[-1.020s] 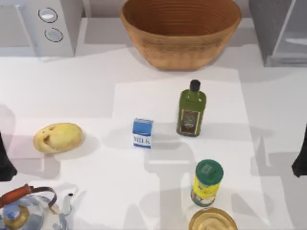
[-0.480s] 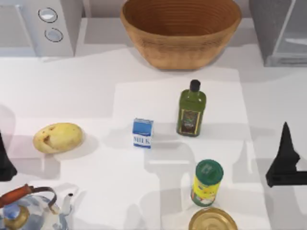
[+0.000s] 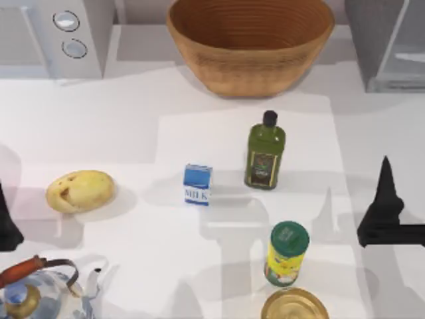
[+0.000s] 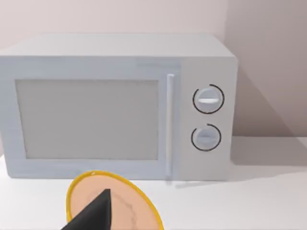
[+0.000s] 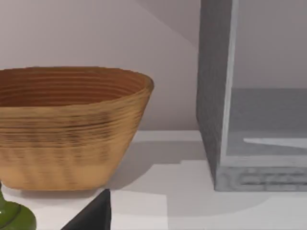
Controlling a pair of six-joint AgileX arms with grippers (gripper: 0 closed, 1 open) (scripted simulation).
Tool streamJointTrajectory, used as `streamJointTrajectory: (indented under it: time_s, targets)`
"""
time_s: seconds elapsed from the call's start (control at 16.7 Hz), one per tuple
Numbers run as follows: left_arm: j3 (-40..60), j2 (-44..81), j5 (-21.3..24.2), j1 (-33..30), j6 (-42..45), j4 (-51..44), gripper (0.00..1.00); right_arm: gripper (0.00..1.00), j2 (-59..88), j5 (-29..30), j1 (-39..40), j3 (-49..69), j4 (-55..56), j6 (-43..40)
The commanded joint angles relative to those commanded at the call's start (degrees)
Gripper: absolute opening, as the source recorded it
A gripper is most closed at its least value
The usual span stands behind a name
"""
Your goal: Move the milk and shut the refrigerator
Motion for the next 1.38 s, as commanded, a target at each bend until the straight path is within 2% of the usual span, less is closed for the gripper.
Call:
streamJointTrajectory:
  time_s: [0.36, 1.02, 1.38]
  targets:
    - [0.0, 0.0, 0.0, 0.0, 0.0, 0.0, 1.00, 1.00, 20.0, 5.4, 4.9, 15.8, 6.2, 0.7]
    - [0.0, 0.0, 0.0, 0.0, 0.0, 0.0, 1.00, 1.00, 70.1, 19.1, 14.7, 51.6, 22.2, 1.6]
    - [0.0, 0.0, 0.0, 0.0, 0.0, 0.0, 1.00, 1.00, 90.5, 24.6, 15.3, 62.1, 28.7, 1.6]
